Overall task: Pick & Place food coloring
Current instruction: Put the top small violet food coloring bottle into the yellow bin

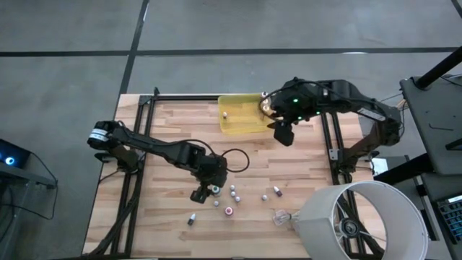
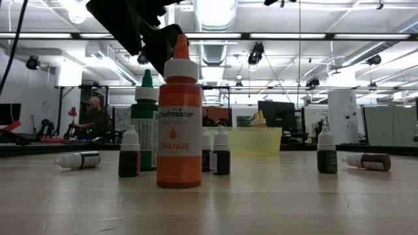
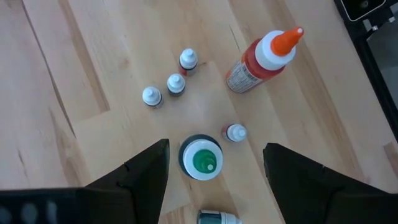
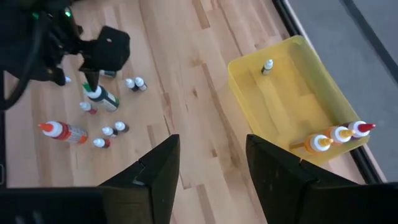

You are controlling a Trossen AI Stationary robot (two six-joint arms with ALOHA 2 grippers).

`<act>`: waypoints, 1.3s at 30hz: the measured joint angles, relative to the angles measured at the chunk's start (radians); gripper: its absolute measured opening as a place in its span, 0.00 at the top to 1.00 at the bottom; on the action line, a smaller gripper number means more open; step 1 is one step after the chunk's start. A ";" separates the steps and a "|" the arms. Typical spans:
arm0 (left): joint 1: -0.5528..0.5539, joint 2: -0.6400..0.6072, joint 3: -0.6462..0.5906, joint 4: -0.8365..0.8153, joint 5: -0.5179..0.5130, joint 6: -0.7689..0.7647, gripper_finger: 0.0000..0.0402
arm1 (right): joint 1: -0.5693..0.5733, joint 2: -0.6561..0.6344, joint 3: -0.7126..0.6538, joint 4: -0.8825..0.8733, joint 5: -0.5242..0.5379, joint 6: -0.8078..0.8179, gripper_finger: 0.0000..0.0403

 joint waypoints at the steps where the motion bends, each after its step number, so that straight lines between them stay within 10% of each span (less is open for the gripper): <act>1: 0.000 0.000 0.000 0.000 0.000 0.000 0.42 | 0.000 -0.011 0.000 0.000 0.002 0.000 0.57; 39: 0.002 0.104 0.001 0.006 -0.012 -0.025 0.46 | -0.001 -0.062 -0.001 0.001 0.012 -0.030 0.57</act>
